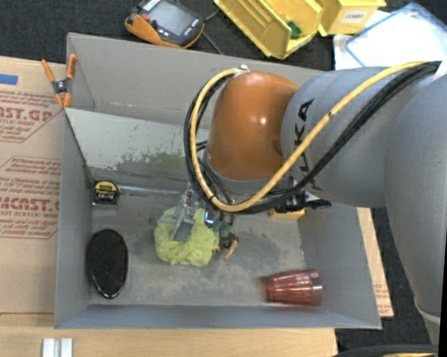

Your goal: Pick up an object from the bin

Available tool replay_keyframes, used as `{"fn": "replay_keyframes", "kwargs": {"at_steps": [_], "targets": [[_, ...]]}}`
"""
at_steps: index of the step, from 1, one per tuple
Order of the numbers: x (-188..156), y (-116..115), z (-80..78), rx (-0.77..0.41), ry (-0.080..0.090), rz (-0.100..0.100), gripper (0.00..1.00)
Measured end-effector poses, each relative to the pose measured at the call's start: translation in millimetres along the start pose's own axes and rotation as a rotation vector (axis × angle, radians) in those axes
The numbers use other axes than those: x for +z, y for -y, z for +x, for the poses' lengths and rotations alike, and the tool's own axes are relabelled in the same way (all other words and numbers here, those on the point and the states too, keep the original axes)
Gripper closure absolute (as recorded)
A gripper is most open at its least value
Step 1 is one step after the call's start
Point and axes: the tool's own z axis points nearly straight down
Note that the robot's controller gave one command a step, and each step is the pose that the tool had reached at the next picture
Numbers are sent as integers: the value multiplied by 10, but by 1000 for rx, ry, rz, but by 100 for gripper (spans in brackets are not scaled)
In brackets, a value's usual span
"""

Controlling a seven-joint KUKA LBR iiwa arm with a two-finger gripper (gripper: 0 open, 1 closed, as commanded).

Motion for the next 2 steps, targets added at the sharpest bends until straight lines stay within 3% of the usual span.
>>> {"fn": "replay_keyframes", "kwargs": {"at_steps": [1,2], "targets": [[226,-27,-10,9,-10,5,100],[-84,-51,-28,13,-5,0,100]]}}
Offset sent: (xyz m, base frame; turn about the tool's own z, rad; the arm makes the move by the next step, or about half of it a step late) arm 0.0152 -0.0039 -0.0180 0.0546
